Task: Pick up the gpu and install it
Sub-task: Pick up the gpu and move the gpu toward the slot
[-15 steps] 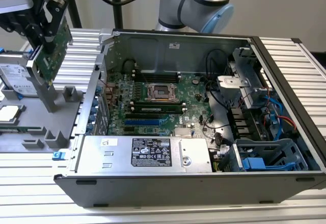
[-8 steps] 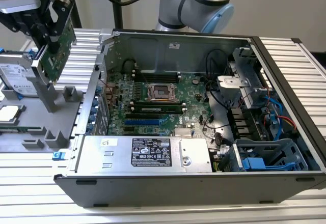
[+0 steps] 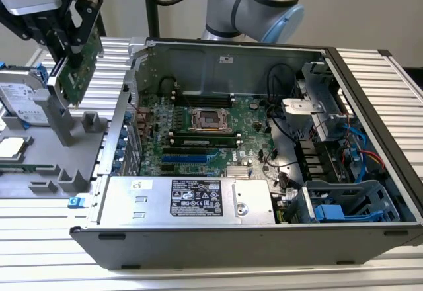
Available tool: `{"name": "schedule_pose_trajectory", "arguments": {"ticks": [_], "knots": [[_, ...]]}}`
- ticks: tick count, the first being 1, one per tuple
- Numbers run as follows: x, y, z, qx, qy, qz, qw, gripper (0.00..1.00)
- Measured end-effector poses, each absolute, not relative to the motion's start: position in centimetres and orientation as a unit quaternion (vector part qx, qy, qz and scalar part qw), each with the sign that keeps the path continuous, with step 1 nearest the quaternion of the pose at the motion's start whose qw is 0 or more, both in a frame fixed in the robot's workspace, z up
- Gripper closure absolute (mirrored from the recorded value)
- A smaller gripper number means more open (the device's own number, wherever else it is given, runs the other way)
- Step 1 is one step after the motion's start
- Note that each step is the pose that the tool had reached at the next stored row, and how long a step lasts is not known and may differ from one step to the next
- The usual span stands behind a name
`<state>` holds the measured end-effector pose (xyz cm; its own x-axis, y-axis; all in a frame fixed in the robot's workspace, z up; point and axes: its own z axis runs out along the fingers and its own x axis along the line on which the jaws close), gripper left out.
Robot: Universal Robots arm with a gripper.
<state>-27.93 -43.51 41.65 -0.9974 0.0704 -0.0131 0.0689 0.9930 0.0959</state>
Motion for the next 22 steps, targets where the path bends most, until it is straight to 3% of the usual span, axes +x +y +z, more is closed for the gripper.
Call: {"name": "schedule_pose_trajectory", "arguments": {"ticks": [22], "knots": [[-26.3,-43.5,41.7,0.035,0.998,0.048,0.008,1.0]]}}
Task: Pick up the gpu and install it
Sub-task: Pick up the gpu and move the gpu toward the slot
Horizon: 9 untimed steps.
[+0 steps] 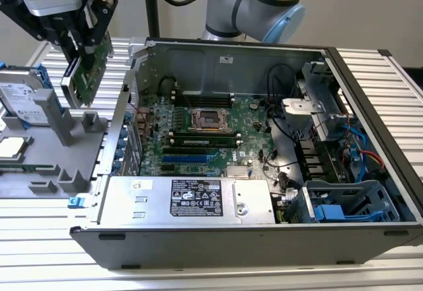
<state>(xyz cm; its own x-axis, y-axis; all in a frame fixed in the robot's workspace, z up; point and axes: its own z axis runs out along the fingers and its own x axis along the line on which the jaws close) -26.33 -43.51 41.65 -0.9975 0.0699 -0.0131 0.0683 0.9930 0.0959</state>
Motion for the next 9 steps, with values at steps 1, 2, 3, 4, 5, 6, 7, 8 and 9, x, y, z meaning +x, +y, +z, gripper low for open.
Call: {"name": "schedule_pose_trajectory", "arguments": {"ticks": [1,2,3,4,5,6,7,8,9], "knots": [[-26.25,-43.51,41.65,0.035,0.998,0.048,0.008,1.0],[-26.16,-43.51,41.65,0.035,0.998,0.048,0.008,1.0],[-26.08,-43.52,41.65,0.035,0.998,0.048,0.008,1.0],[-25.98,-43.51,41.66,0.035,0.998,0.048,0.008,1.0],[-25.9,-43.51,41.65,0.035,0.998,0.048,0.008,1.0],[-25.82,-43.51,41.65,0.035,0.998,0.048,0.008,1.0],[-25.73,-43.51,41.65,0.035,0.998,0.048,0.008,1.0],[-25.64,-43.52,41.65,0.035,0.998,0.048,0.008,1.0],[-25.54,-43.51,41.65,0.035,0.998,0.048,0.008,1.0]]}}
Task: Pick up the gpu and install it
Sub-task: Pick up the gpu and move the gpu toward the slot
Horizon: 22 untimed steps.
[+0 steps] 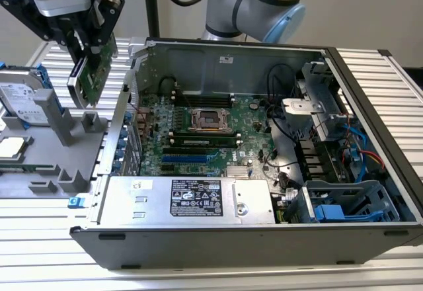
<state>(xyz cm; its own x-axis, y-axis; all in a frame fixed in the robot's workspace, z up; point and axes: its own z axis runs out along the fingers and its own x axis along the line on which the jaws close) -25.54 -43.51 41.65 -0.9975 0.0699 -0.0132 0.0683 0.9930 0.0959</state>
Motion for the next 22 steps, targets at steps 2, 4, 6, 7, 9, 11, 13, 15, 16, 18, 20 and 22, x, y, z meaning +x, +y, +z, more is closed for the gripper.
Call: {"name": "schedule_pose_trajectory", "arguments": {"ticks": [2,4,6,7,9,11,13,15,16,18,20,22], "knots": [[-25.3,-43.5,41.7,0.035,0.998,0.048,0.008,1.0],[-25.1,-43.5,41.7,0.035,0.998,0.048,0.008,1.0],[-24.9,-43.5,41.7,0.035,0.998,0.048,0.008,1.0],[-24.8,-43.5,41.7,0.035,0.998,0.048,0.008,1.0],[-24.6,-43.5,41.7,0.035,0.998,0.048,0.008,1.0],[-24.3,-43.5,41.7,0.035,0.998,0.048,0.008,1.0],[-24.1,-43.5,41.7,0.035,0.998,0.048,0.008,1.0],[-23.9,-43.5,41.7,0.035,0.998,0.048,0.008,1.0],[-23.8,-43.5,41.7,0.035,0.998,0.048,0.008,1.0],[-23.5,-43.5,41.7,0.035,0.998,0.048,0.008,1.0],[-23.3,-43.5,41.7,0.035,0.998,0.048,0.008,1.0],[-23.1,-43.5,41.7,0.035,0.998,0.048,0.008,1.0]]}}
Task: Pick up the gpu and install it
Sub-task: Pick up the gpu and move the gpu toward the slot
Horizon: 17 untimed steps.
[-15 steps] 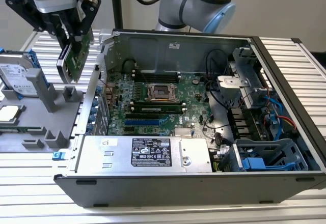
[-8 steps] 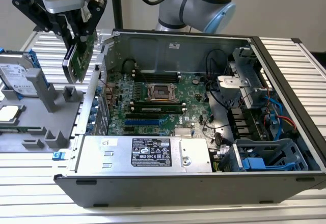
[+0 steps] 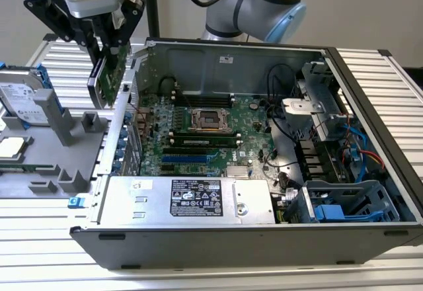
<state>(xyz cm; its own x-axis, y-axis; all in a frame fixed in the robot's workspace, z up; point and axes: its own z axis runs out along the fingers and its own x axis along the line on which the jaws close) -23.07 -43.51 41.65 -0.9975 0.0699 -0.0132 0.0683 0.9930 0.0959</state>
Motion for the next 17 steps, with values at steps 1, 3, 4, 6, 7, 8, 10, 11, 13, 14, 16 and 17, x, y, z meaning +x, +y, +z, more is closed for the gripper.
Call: {"name": "schedule_pose_trajectory", "arguments": {"ticks": [1,3,4,6,7,8,10,11,13,14,16,17], "knots": [[-23.0,-43.5,41.7,0.035,0.998,0.048,0.008,1.0],[-22.7,-43.5,41.7,0.035,0.998,0.048,0.008,1.0],[-22.6,-43.5,41.7,0.035,0.998,0.048,0.008,1.0],[-22.4,-43.5,41.7,0.035,0.998,0.048,0.008,1.0],[-22.3,-43.5,41.7,0.035,0.998,0.048,0.008,1.0],[-22.2,-43.5,41.7,0.035,0.998,0.048,0.008,1.0],[-22.0,-43.5,41.6,0.035,0.998,0.048,0.008,1.0],[-21.9,-43.5,41.6,0.035,0.998,0.048,0.008,1.0],[-21.7,-43.5,41.7,0.035,0.998,0.048,0.008,1.0],[-21.6,-43.5,41.7,0.035,0.998,0.048,0.008,1.0],[-21.5,-43.5,41.7,0.035,0.998,0.048,0.008,1.0],[-21.4,-43.5,41.7,0.035,0.998,0.048,0.008,1.0]]}}
